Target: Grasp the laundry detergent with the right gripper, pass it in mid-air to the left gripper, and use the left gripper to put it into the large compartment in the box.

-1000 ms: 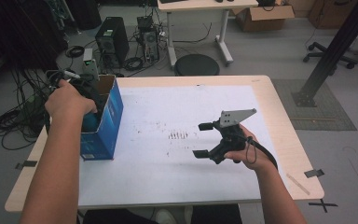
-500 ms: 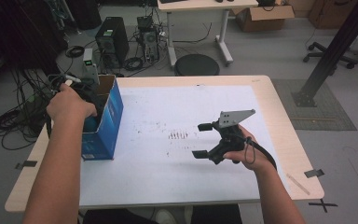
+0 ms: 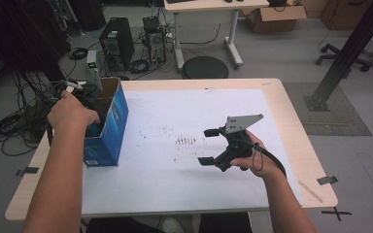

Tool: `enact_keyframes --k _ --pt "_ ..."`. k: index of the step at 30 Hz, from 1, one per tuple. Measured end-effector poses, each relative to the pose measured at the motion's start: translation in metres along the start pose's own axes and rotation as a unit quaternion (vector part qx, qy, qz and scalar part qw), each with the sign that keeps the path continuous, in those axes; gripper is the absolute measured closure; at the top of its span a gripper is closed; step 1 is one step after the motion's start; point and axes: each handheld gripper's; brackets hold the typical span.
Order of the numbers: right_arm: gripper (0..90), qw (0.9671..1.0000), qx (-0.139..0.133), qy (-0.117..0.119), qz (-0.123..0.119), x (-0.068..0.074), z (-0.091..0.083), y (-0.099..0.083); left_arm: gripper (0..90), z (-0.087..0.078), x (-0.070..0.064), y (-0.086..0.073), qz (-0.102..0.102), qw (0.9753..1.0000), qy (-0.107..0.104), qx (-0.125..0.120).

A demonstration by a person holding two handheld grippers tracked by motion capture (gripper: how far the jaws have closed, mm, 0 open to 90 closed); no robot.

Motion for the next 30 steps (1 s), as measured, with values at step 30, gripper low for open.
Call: enact_keyframes --k 30 --pt "0.2 1.0 -0.005 -0.002 0.001 -0.0006 -0.0015 -0.0018 34.9 -0.0005 0.0018 -0.0015 -0.008 0.9999 -0.007 -0.011"
Point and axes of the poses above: each handheld gripper's, and its own axes: z roughly forward along the jaws, y roughly out of its top, x roughly to its left, and after that the axes turned 3 degrees about -x, right-handed
